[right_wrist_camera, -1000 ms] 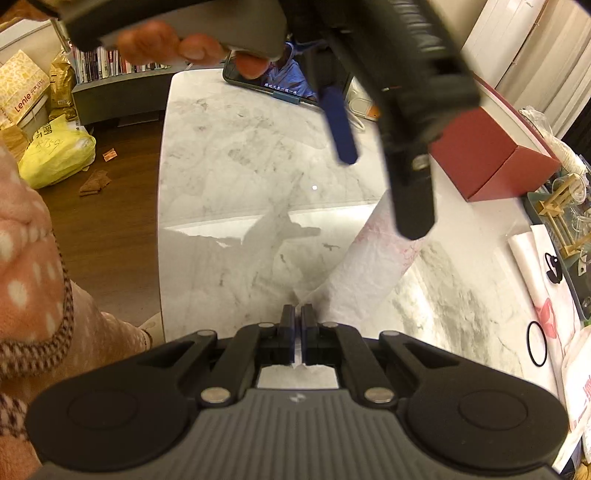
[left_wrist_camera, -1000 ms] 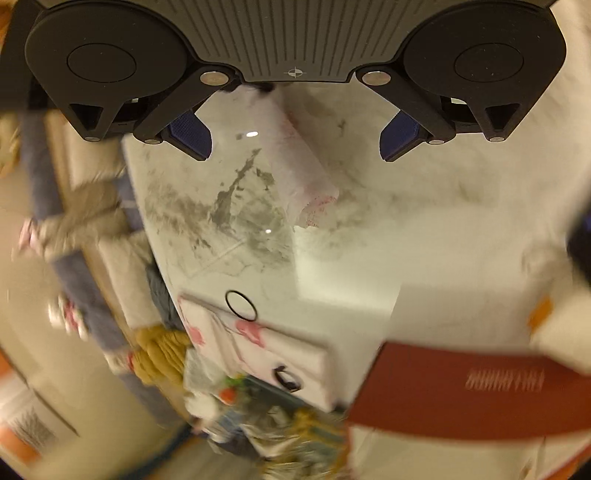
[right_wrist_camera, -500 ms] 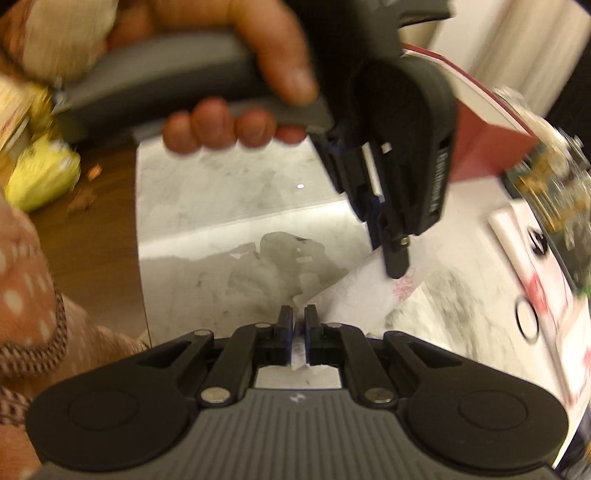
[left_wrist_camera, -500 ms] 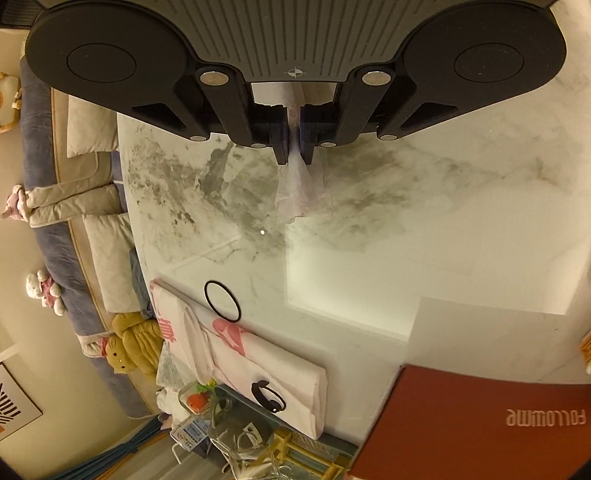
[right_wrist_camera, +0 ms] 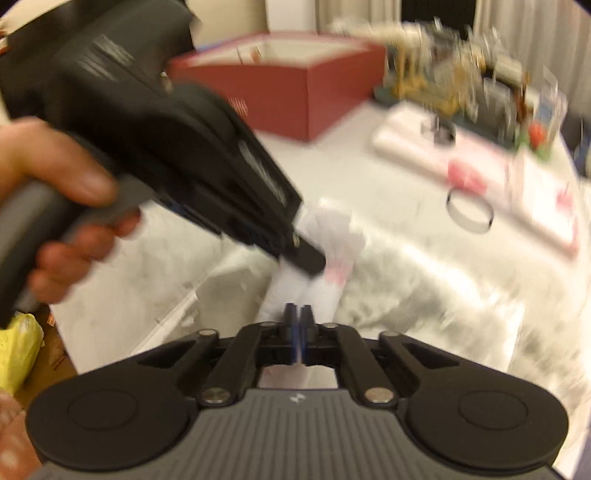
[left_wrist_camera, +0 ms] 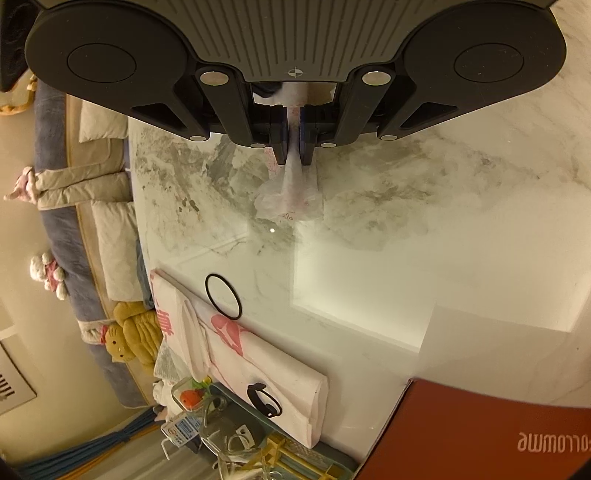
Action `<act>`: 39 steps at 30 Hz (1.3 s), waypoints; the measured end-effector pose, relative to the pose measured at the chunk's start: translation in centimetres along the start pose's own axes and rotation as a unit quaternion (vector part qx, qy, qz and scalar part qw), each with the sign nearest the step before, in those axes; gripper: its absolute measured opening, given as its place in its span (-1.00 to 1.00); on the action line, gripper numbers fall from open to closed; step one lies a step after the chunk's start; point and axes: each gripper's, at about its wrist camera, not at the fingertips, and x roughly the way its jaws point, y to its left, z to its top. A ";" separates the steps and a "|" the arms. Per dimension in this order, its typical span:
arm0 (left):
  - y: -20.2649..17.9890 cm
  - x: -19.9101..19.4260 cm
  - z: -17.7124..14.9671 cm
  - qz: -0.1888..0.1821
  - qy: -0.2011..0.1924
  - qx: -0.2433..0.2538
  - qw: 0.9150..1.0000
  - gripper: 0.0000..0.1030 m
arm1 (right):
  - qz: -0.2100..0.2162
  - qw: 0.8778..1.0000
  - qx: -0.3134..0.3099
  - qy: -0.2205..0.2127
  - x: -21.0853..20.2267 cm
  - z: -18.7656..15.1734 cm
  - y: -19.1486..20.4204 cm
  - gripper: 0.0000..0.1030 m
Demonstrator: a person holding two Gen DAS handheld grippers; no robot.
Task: Fold shopping bag
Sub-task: 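Grasp the end of the rolled white bag with the left gripper, then lift the rolled bag upright with the left gripper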
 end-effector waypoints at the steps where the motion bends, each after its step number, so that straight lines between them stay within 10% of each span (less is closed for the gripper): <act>1: 0.4 0.0 0.0 -0.009 -0.001 -0.008 1.000 -0.88 | -0.002 1.000 -0.009 0.000 0.0 -0.2 0.1 -1.00; 11: -2.8 -6.4 0.1 0.030 -0.100 0.114 0.988 -0.88 | -0.013 0.983 -0.182 0.021 -0.1 -0.8 1.9 -0.99; 14: -4.0 -5.3 0.3 -0.002 -0.027 0.160 0.987 -0.88 | -0.002 0.975 -0.219 0.032 -0.2 -0.6 2.1 -0.97; 18: -2.4 -0.9 0.6 0.058 0.017 0.153 0.986 -0.88 | 0.024 0.967 -0.252 0.039 -0.3 -0.3 1.5 -0.96; 22: -2.2 -0.8 -0.3 0.064 -0.002 0.148 0.987 -0.90 | 0.056 0.986 -0.153 0.034 -1.5 0.4 -1.2 -0.86; 24: -1.6 -1.0 -0.8 0.056 -0.013 0.129 0.990 -0.90 | 0.068 0.996 -0.060 0.018 -2.3 0.3 -3.9 -0.50; 30: -0.6 -1.1 -2.2 0.042 -0.035 0.083 0.995 -0.91 | 0.110 0.990 0.083 0.023 -1.9 -0.1 -6.4 -0.36; 37: 0.4 -1.2 -3.0 0.027 -0.041 0.055 0.997 -0.91 | 0.052 0.995 -0.073 0.042 0.2 -0.8 1.0 -0.01; 39: 0.5 -1.3 -3.2 0.024 -0.038 0.058 0.997 -0.91 | 0.032 0.989 -0.143 0.032 0.0 -1.7 3.1 -0.34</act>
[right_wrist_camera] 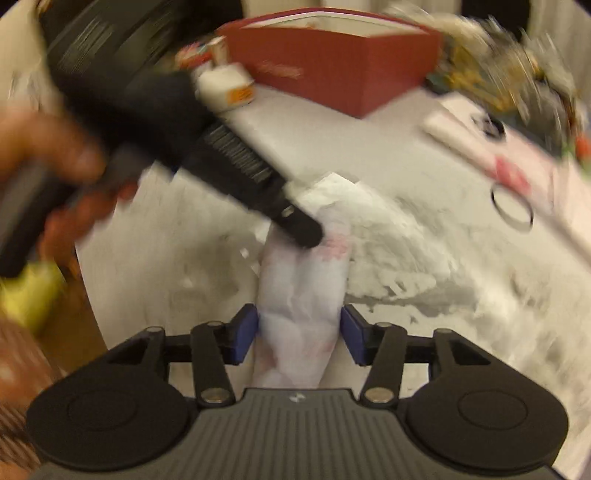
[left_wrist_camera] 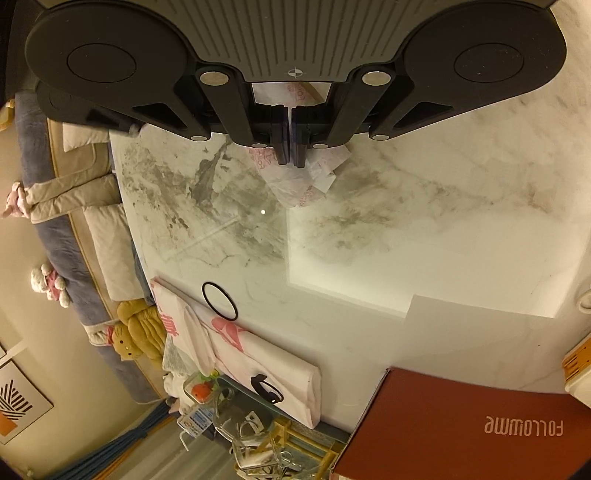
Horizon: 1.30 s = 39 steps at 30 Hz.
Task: Fold shopping bag
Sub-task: 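Lift the rolled bag upright with the left gripper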
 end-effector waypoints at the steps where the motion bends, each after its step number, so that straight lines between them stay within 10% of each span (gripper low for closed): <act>1: -0.1 -0.1 0.0 -0.002 0.002 0.008 1.000 -0.90 | -0.003 1.000 -0.007 0.000 0.0 0.0 0.4 -0.36; 5: -2.4 -3.5 -0.3 -0.020 -0.033 0.133 0.990 -0.89 | -0.025 0.998 -0.050 0.007 -0.6 -0.1 0.9 -0.65; 7: -4.9 -6.2 -1.0 -0.035 -0.050 0.259 0.964 -0.89 | -0.046 0.993 -0.112 0.010 -1.3 -0.5 1.5 -0.69; 9: -7.4 -7.9 -2.5 -0.033 -0.039 0.401 0.915 -0.89 | -0.046 0.983 -0.176 0.012 -2.2 -1.2 2.0 -0.71; 13: -11.0 -7.4 -7.3 0.030 0.013 0.640 0.768 -0.40 | -0.041 0.957 -0.286 0.028 -3.7 -2.4 2.8 -0.71; 16: -12.3 -6.2 -9.0 0.060 0.003 0.698 0.714 0.24 | -0.010 0.948 -0.317 0.029 -5.0 -1.9 3.4 -0.71; 19: -13.9 -5.7 -9.5 0.040 -0.010 0.701 0.712 0.26 | -0.013 0.942 -0.335 0.026 -5.2 -1.3 4.1 -0.71; 23: -14.5 -3.9 -10.8 0.074 -0.003 0.732 0.677 0.22 | -0.006 0.938 -0.347 0.013 -5.8 -0.5 4.8 -0.71; 26: -15.0 -3.9 -11.5 0.075 -0.003 0.739 0.670 -0.33 | -0.026 0.927 -0.374 0.015 -6.1 -0.3 5.3 -0.71; 29: -15.1 -3.6 -12.4 0.095 0.001 0.750 0.655 -0.46 | -0.022 0.923 -0.382 0.026 -5.9 0.1 5.2 -0.76; 36: -14.4 -4.5 -11.0 0.090 -0.002 0.684 0.724 -0.60 | -0.019 0.908 -0.419 0.017 -6.6 -0.4 5.2 -0.71; 39: -13.5 -4.9 -8.9 0.088 0.000 0.613 0.785 -0.64 | -0.029 0.907 -0.420 0.005 -7.1 0.2 4.3 -0.60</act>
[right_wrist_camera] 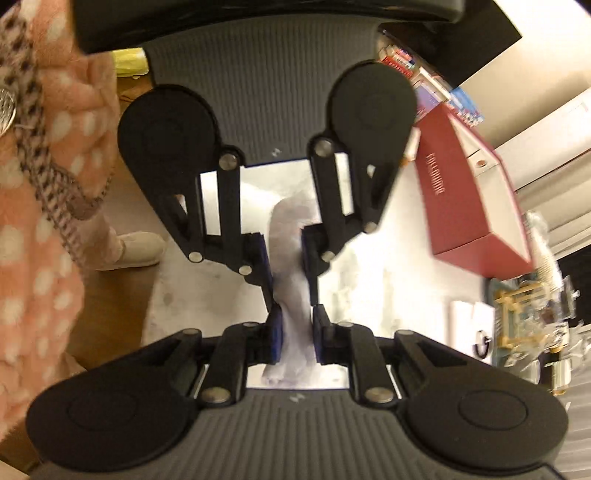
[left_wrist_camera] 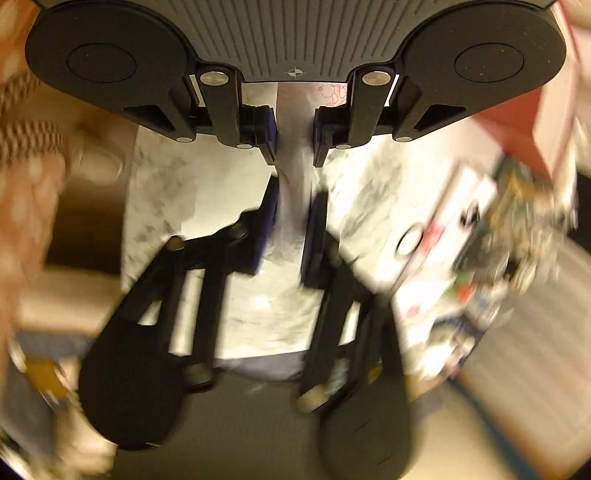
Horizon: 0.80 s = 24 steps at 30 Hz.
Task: Fold shopping bag
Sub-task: 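Lift the rolled bag upright with the left gripper, then hold the bag upright with the left gripper while the right gripper loops the black rubber band around it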
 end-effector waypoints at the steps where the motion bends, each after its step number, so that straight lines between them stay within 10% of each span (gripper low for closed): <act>1: 0.9 0.0 -0.5 -0.003 0.002 -0.039 0.999 -0.68 | -0.008 1.000 0.002 0.002 -0.2 -0.3 -0.6 -0.56; 4: 4.0 -0.6 -2.9 -0.035 -0.005 -0.188 0.982 -0.73 | -0.036 0.999 0.029 0.006 -0.9 -2.0 -2.8 -0.47; 7: 6.5 -1.4 -5.9 -0.078 -0.041 -0.339 0.937 -0.74 | -0.053 0.985 0.162 0.003 0.0 -5.0 -6.7 -0.54; 13: 7.8 -2.4 -9.9 -0.121 -0.101 -0.504 0.849 -0.74 | -0.054 0.892 0.447 -0.047 4.0 -11.3 -14.0 -0.53; 24: 7.5 -2.5 -11.5 -0.103 -0.094 -0.546 0.826 -0.74 | -0.015 0.858 0.513 0.017 13.2 -14.1 -18.2 -0.56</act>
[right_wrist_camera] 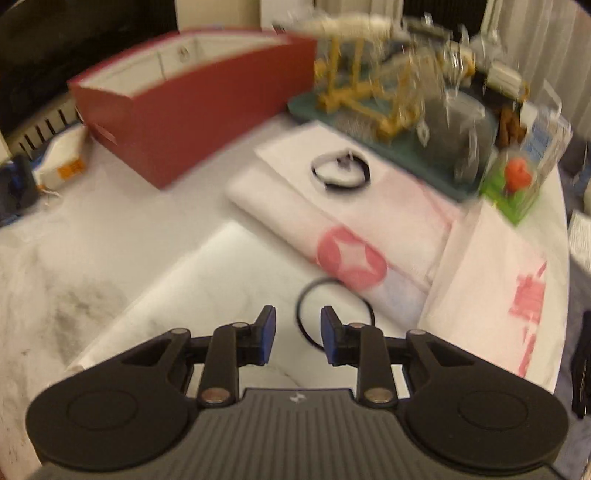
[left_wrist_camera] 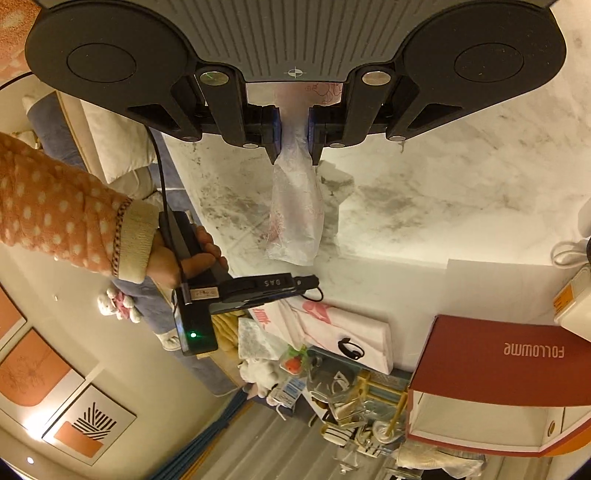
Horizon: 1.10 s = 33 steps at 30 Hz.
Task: Fold shopping bag
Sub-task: 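Hold the bag upright with the left gripper while the right gripper loops the black rubber band around it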
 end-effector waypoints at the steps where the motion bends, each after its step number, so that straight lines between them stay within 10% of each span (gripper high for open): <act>1: 0.1 0.0 0.2 0.001 -0.001 -0.004 1.000 -0.74 | -0.001 1.000 0.005 0.004 0.1 0.1 -0.2 -0.64; 2: 0.3 0.1 0.3 0.002 -0.002 -0.007 1.000 -0.74 | -0.009 1.000 0.006 0.013 0.2 0.3 -0.4 -1.00; 6: 0.2 0.9 1.0 -0.003 -0.006 -0.005 1.000 -0.74 | -0.006 0.999 0.012 0.035 0.0 -0.2 -0.1 -1.00; 16: -3.2 2.9 2.4 0.008 -0.006 0.104 0.994 -0.74 | 0.226 0.954 0.166 -0.105 -13.5 -3.6 0.7 -1.00; 24: -9.3 2.1 1.7 0.040 -0.020 0.288 0.957 -0.74 | 0.306 0.933 0.164 -0.097 -18.7 -4.6 3.7 -1.00; 33: -12.6 0.7 0.8 0.058 -0.041 0.373 0.925 -0.74 | 0.264 0.954 0.121 -0.069 -20.0 -5.9 6.4 -1.00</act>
